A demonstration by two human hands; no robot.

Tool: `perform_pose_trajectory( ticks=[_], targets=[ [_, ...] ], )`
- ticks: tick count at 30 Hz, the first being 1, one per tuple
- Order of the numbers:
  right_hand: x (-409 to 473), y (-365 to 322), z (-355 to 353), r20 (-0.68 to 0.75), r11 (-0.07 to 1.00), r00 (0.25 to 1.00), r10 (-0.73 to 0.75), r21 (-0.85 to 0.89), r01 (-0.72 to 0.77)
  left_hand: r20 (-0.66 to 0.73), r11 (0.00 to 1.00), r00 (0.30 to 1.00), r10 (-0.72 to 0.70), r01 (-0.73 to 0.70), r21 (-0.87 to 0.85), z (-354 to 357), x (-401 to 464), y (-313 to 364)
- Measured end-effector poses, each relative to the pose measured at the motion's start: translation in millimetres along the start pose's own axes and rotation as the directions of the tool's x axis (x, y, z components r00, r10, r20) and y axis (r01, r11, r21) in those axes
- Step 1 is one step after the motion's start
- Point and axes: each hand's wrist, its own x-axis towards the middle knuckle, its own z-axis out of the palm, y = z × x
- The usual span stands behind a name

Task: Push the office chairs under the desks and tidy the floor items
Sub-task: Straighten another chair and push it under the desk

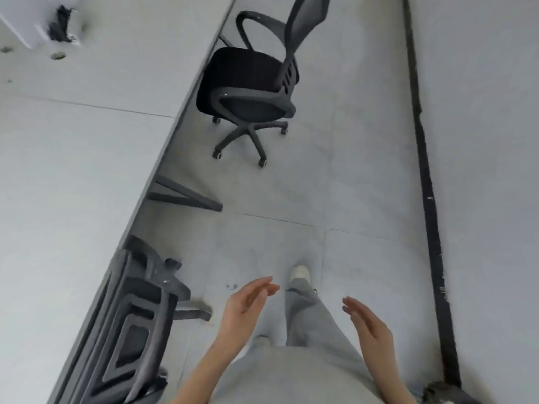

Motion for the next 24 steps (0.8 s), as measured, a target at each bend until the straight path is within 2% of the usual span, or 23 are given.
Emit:
perform_pose_trajectory(
  ticks=[3, 7, 11, 18, 21, 24],
  targets=[
    [23, 10, -26, -0.140, 0.988, 0.985, 0.104, 0.126, -0.086, 0.183, 0.994, 0.983, 0.035, -0.053, 0.092, 45, 63, 32],
    [89, -8, -65, -0.233, 0.968, 0.961, 0.148, 0.233, -0.092, 0.280, 0.978, 0.957, 0.071, -0.122, 0.169, 98, 148, 72],
    [181, -63, -104, -0.270, 0.963, 0.960, 0.074, 0.271, 0.003, 0.197, 0.975, 0.978, 0.075, -0.114, 0.190, 125, 211, 101],
    [354, -175, -153, -0.250, 0.937, 0.958, -0.138, 0.281, 0.208, 0.002, 0.991, 1.000, -0.027, 0.027, 0.131, 130, 302, 132],
    [430, -201, -162, -0.231, 0.943, 0.959, -0.166, 0.248, 0.223, -0.009, 0.988, 1.000, -0.025, 0.026, 0.150, 146, 370, 155],
    [497, -215, -169, -0.213, 0.962, 0.967, -0.137, 0.203, 0.181, 0.037, 0.983, 0.999, 0.007, -0.013, 0.182, 174, 457, 193]
  ],
)
